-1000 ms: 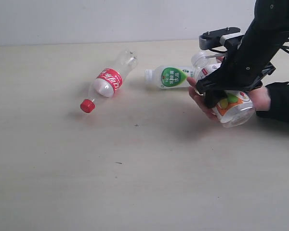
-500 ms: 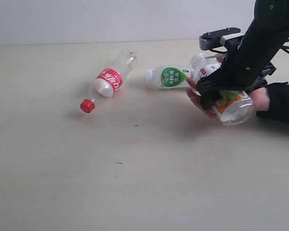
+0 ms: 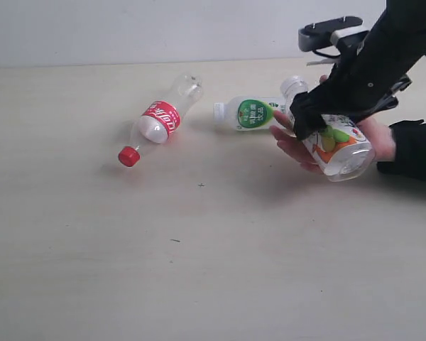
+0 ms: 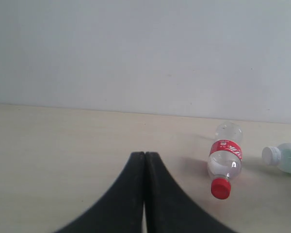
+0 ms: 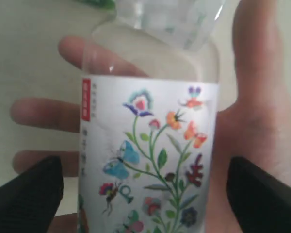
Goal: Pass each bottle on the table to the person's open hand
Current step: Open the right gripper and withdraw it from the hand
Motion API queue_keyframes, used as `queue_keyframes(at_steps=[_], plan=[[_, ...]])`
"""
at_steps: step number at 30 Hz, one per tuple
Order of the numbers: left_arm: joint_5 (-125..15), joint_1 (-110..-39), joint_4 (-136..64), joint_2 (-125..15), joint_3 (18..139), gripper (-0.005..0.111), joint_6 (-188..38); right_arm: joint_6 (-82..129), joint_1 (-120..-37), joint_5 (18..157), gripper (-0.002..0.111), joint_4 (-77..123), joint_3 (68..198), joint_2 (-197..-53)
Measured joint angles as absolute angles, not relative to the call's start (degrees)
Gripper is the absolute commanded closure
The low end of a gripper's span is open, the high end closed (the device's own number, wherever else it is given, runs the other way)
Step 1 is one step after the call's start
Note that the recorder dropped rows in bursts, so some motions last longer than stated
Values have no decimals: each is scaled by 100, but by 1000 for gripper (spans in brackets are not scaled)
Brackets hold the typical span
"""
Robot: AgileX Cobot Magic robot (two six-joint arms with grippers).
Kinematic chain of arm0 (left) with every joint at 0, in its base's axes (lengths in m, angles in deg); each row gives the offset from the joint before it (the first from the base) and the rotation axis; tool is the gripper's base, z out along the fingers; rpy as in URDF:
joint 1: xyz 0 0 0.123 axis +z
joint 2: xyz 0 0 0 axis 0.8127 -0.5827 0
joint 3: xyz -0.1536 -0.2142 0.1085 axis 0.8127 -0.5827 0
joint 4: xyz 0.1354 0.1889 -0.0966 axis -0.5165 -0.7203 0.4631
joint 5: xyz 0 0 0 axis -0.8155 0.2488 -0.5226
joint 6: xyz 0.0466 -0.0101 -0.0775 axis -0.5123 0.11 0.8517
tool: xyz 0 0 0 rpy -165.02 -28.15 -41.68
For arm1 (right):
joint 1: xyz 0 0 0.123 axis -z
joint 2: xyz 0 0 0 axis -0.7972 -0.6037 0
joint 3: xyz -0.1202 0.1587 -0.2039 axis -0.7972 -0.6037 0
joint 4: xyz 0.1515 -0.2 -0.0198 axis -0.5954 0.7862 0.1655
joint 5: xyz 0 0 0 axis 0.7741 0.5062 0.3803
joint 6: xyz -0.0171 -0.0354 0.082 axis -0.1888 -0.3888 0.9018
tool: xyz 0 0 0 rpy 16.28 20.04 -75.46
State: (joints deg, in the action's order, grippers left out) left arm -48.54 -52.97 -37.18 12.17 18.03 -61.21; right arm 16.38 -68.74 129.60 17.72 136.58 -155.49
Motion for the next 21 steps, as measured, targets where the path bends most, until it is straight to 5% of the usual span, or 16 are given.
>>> queue_keyframes(at_steps=[8, 18, 21], plan=[[-4854, -5297, -3718, 1217, 1803, 107, -6121, 1638, -6874, 12601, 29, 1743, 13597, -14450], [-4854, -5297, -3718, 1217, 1803, 107, -6121, 1573, -6874, 10626, 109, 1297, 11567, -11805], [-4854, -5297, -3718, 1217, 1803, 107, -6121, 1573, -6874, 10085, 108, 939, 10641, -10934]])
